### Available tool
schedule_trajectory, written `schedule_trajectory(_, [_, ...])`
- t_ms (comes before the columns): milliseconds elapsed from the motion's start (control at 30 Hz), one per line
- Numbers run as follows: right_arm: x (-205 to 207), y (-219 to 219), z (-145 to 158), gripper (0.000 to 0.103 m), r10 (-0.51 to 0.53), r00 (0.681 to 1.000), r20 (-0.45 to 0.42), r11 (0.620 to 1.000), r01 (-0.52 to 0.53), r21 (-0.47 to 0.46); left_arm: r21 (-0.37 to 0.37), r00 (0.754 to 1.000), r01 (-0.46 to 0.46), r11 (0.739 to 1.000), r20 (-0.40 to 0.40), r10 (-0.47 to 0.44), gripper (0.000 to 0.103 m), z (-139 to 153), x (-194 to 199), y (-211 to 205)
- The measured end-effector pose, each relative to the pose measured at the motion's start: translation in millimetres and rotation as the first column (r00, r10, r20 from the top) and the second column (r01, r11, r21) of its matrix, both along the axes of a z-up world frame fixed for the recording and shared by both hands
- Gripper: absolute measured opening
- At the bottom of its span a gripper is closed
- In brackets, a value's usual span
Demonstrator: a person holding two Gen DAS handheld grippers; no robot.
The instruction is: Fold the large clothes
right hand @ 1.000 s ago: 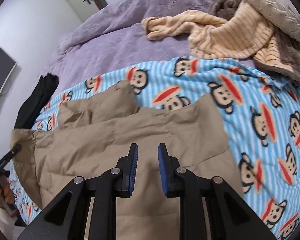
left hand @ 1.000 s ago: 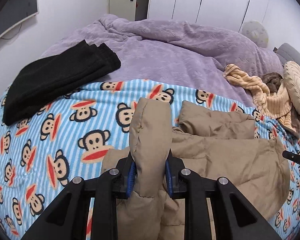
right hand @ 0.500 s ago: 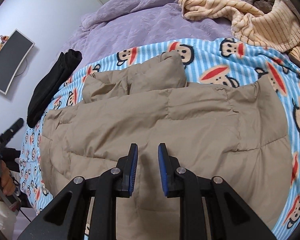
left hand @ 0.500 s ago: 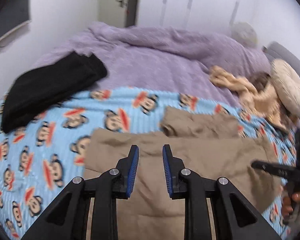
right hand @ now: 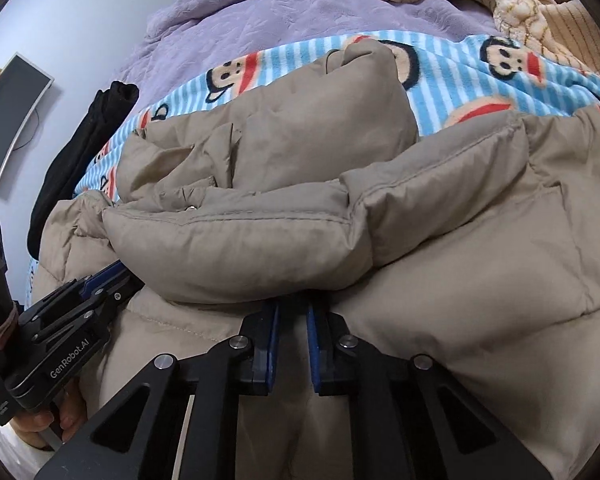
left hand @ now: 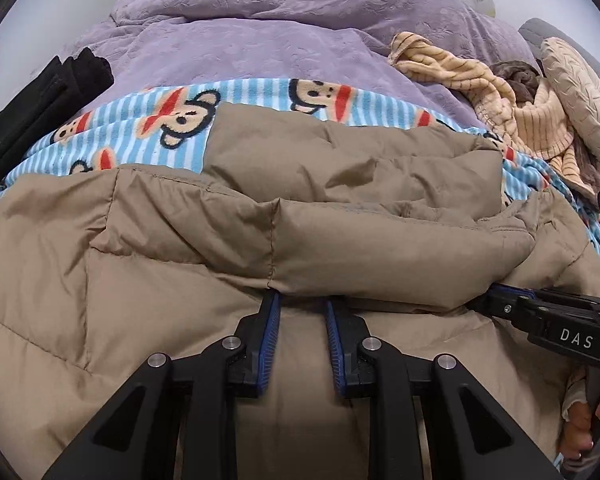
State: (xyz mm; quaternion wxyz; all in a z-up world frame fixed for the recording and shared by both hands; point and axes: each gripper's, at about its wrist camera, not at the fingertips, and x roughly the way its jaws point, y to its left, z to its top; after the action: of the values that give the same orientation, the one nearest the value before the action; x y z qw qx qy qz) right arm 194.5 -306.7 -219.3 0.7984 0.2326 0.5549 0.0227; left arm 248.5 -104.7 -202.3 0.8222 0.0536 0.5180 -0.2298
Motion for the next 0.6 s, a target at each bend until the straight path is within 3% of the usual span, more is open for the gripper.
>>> schedule_trajectory(67, [1.8,-12.8,11.1,0.011,0.005,1.0,0.006,1.0,-0.005,-0.001,-0.01,1.0,-0.026,1.0,0.012,0.026,0.025,10.4,6.1,12.1])
schedule_trajectory(133, [-1.7,-35.0,24.0,0.011,-0.011,1.0,0.027,0.997,0.013,-0.07,0.016,0.997,-0.061,0.998,0.058,0.06,0.025,19.3,11.8,30.2])
schedule_trajectory(267, [-15.1,-101.5,27.3,0.012,-0.141,0.99,0.01,0.98,0.141,-0.137,0.087,0.979,-0.182,0.979,0.106,0.173,0.025,20.2,37.8,80.8])
schedule_trajectory(400, [-36.7,-159.6,3.5,0.011,-0.309,0.951,-0.035,0.95,0.306,-0.064,0.078,0.959,-0.274,0.959,0.097,0.266,0.025,4.9,56.4,115.4])
schedule_trajectory(500, [-40.1,-171.0,-18.5,0.01,-0.34,0.94,-0.042,0.94,0.341,0.014,0.07,0.956,-0.289,0.955,0.071,0.284,0.025,-13.1,61.0,114.3])
schedule_trajectory(600, [-34.2,-167.7,-26.1,0.009,-0.328,0.944,-0.027,0.945,0.327,-0.018,0.112,0.957,-0.282,0.953,0.102,0.271,0.025,-19.6,60.5,102.0])
